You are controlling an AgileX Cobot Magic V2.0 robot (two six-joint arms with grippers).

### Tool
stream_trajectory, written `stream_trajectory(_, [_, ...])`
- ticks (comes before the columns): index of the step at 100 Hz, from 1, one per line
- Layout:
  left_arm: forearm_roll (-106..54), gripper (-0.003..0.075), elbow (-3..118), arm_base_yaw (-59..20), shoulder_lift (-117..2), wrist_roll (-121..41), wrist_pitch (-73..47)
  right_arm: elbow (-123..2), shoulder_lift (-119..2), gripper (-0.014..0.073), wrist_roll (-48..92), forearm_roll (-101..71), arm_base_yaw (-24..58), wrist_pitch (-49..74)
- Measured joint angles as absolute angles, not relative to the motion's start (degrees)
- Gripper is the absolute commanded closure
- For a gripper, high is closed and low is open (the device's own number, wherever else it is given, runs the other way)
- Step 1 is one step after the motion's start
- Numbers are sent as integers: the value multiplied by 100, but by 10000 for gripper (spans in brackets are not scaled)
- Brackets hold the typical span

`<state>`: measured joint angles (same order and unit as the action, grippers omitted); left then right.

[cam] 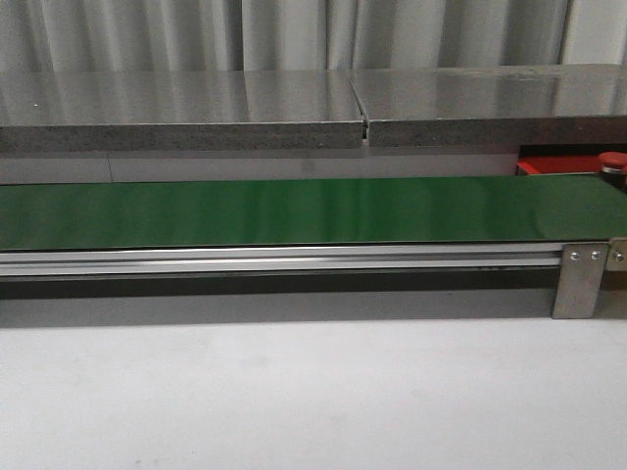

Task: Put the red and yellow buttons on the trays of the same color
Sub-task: 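Lower the left gripper onto a red push-button and grasp it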

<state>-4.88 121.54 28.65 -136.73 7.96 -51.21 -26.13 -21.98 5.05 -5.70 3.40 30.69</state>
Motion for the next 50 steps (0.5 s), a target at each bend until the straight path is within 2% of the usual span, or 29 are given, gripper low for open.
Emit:
stream_trajectory(7, [-488, 215, 12161, 2865, -13673, 796, -5077, -2613, -2198, 715, 505, -570, 340, 3069])
stream_trajectory(26, [-488, 451, 12161, 2865, -13673, 796, -5077, -2613, -2198, 715, 505, -570, 340, 3069])
stream_trajectory(36, [-488, 493, 12161, 2865, -13673, 796, -5077, -2613, -2198, 715, 505, -570, 340, 3069])
stream_trajectory(50, [-488, 497, 12206, 2865, -13673, 796, -5180, -2613, -2198, 715, 505, -570, 340, 3069])
